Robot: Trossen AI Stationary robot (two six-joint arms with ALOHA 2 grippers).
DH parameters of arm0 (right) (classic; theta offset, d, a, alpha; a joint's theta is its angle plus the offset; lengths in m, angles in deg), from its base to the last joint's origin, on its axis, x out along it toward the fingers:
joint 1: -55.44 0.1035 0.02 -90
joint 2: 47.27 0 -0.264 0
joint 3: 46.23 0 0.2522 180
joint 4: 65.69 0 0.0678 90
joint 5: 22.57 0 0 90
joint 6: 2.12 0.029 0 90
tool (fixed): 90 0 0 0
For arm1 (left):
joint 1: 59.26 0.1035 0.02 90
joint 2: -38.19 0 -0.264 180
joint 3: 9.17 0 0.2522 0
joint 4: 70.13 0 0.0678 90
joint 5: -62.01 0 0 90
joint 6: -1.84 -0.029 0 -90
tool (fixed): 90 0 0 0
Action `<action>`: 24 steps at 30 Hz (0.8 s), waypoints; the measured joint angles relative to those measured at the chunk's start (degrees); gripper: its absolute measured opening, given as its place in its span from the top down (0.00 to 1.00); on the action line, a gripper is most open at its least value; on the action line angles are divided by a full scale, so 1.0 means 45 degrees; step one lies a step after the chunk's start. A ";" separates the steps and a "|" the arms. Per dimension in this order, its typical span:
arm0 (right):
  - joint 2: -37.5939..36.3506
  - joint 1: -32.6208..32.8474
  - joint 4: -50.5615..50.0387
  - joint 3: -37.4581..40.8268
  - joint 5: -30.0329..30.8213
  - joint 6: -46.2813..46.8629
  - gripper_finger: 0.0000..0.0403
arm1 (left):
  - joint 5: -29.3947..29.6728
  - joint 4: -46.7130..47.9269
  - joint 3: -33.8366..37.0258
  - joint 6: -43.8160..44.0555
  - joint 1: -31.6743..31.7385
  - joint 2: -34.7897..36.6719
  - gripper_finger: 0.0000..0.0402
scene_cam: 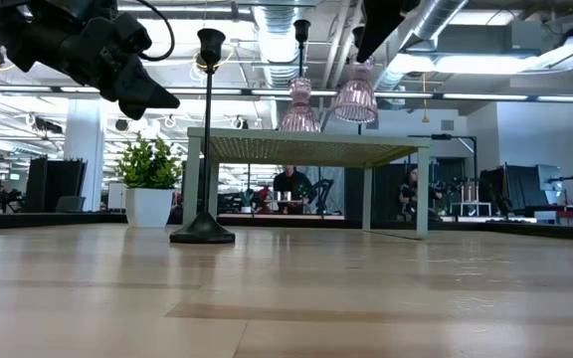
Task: Pick & Place candle stick holders
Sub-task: Put the top pink glass candle holder on the shelf aligned with the right black candle holder
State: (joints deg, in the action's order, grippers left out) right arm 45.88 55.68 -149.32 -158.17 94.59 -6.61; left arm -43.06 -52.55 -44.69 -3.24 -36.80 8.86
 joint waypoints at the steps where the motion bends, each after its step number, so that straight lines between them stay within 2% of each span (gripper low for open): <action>1: 0.0000 -0.0056 -0.0001 0.0006 0.0000 0.0012 1.00 | 0.0001 0.0000 0.0000 0.0000 -0.0001 0.0002 0.97; 9: 0.0001 -0.0191 -0.0241 0.0006 -0.0246 0.0217 1.00 | -0.0003 0.0000 0.0000 0.0000 0.0003 0.0002 0.97; 24: 0.1323 -0.0847 -0.0473 -0.0002 -0.0016 0.0121 1.00 | 0.0001 0.0000 0.0000 0.0000 0.0004 -0.0018 0.97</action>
State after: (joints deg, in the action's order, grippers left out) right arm 51.83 51.87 -151.45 -158.18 94.52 -6.07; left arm -43.06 -52.55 -44.69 -3.24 -36.78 8.78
